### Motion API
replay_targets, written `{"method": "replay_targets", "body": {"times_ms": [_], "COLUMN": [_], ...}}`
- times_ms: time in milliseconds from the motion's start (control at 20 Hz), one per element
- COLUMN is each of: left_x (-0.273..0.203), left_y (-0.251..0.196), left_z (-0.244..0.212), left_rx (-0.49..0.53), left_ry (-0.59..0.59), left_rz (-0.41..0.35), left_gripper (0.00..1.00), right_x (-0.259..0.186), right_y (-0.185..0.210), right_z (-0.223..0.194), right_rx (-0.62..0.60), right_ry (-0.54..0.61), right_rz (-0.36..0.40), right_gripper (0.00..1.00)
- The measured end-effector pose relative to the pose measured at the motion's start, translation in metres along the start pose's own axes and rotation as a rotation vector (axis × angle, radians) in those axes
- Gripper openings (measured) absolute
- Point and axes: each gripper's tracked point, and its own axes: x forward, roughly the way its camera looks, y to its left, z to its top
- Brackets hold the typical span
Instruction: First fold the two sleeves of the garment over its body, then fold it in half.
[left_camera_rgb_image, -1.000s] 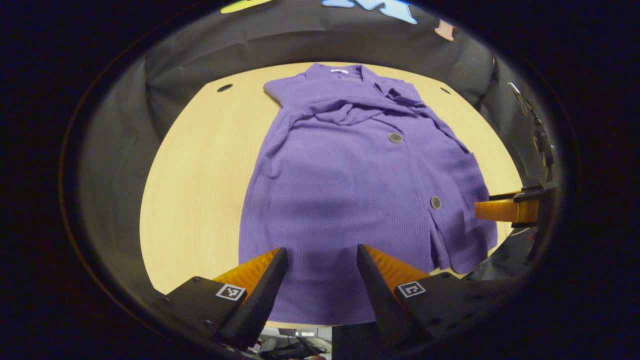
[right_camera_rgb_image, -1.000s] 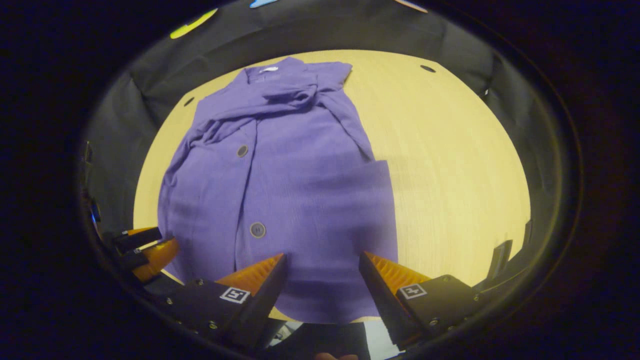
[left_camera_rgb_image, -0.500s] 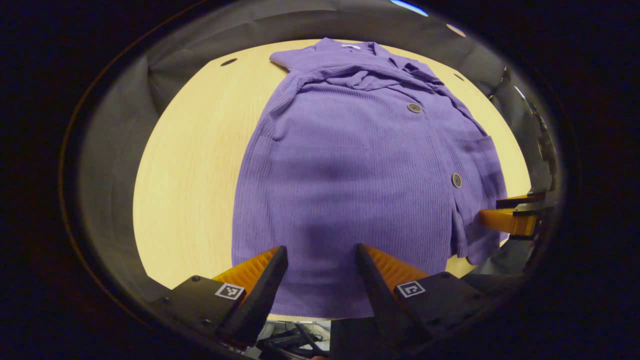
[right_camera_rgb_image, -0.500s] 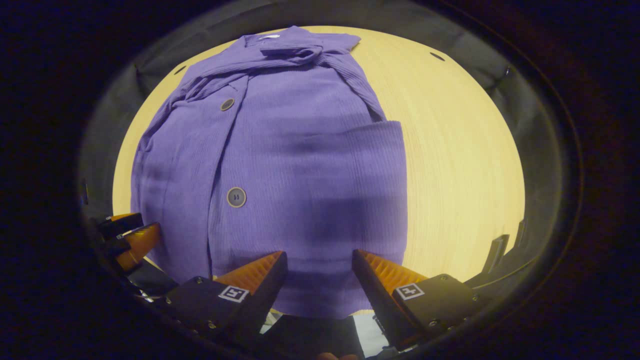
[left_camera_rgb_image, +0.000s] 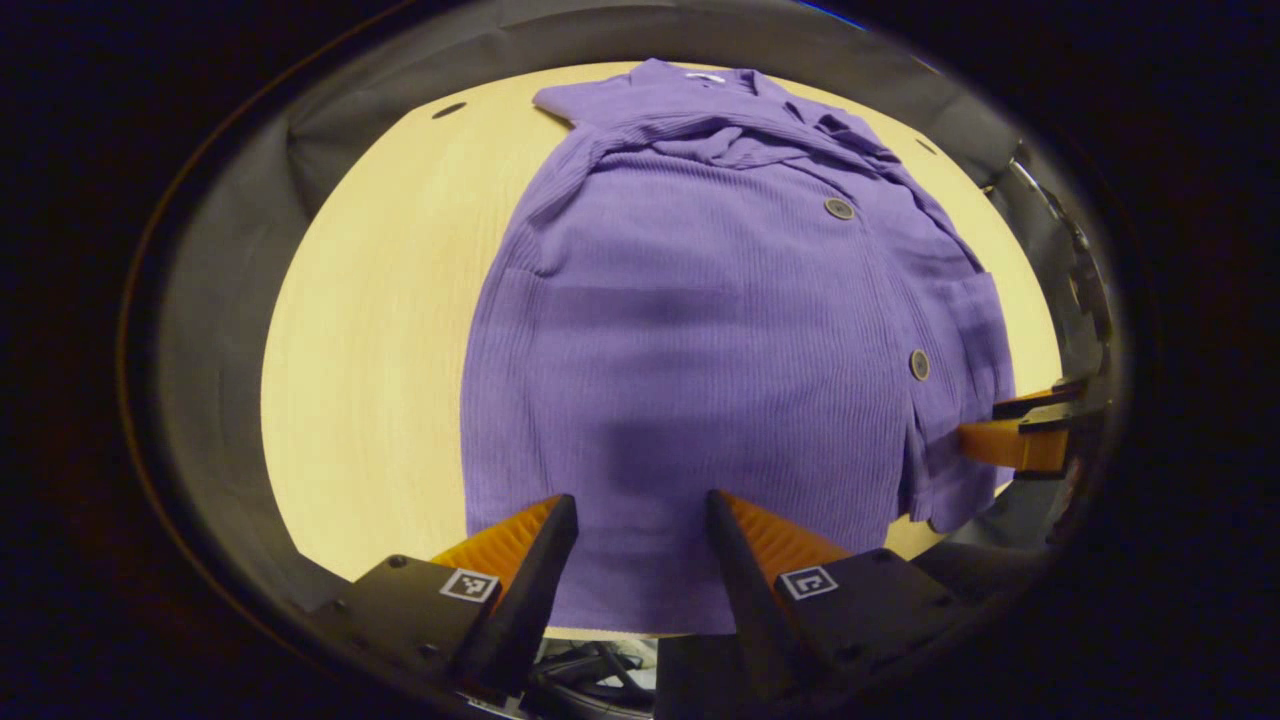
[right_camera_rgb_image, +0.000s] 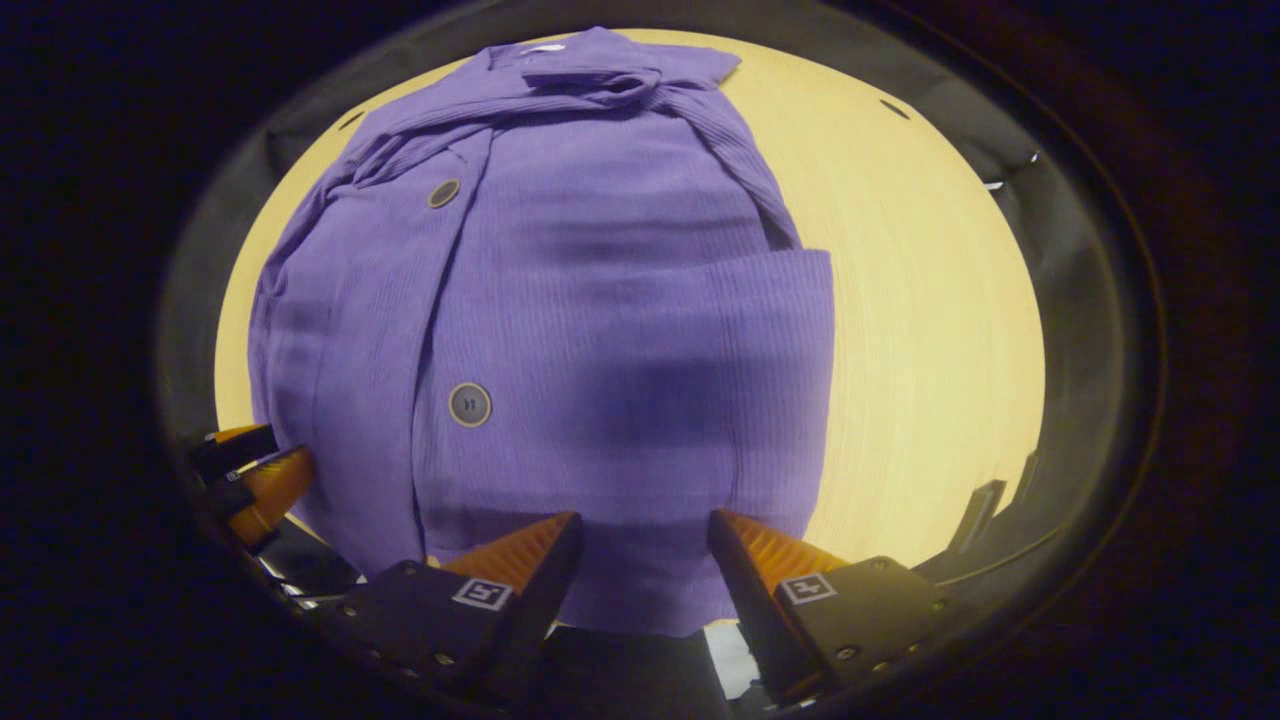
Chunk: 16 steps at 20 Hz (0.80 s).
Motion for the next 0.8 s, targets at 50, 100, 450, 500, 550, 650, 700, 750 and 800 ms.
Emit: {"method": "replay_targets", "body": {"times_ms": [50, 100, 450, 500, 550, 650, 700, 750, 800], "left_x": [0.000, 0.003, 0.001, 0.002, 0.000, -0.005, -0.008, -0.013, -0.016], "left_y": [-0.003, -0.010, -0.013, -0.014, -0.013, -0.014, -0.015, -0.015, -0.015], "left_z": [0.007, 0.017, 0.024, 0.024, 0.025, 0.031, 0.035, 0.040, 0.046], "left_rx": [0.005, -0.021, -0.066, -0.067, -0.065, -0.058, -0.056, -0.056, -0.062], "left_ry": [-0.012, -0.047, -0.063, -0.074, -0.080, -0.106, -0.118, -0.127, -0.137], "left_rz": [-0.010, -0.042, -0.032, -0.025, -0.014, 0.001, -0.001, -0.005, -0.007], "left_gripper": [0.87, 0.62, 0.07, 0.07, 0.07, 0.07, 0.07, 0.06, 0.06], "right_x": [0.000, 0.000, 0.002, -0.003, -0.004, -0.007, -0.010, -0.013, -0.017], "right_y": [0.001, 0.002, -0.002, -0.002, 0.000, 0.000, -0.001, 0.000, 0.000], "right_z": [0.002, 0.003, 0.007, 0.007, 0.008, 0.008, 0.010, 0.012, 0.014], "right_rx": [-0.004, -0.006, 0.019, 0.022, 0.031, 0.049, 0.051, 0.050, 0.052], "right_ry": [-0.016, -0.018, -0.055, -0.072, -0.084, -0.098, -0.104, -0.109, -0.118], "right_rz": [0.005, 0.006, 0.028, 0.045, 0.054, 0.068, 0.072, 0.075, 0.083], "right_gripper": [0.81, 0.69, 0.02, 0.01, 0.01, 0.01, 0.01, 0.01, 0.01]}}
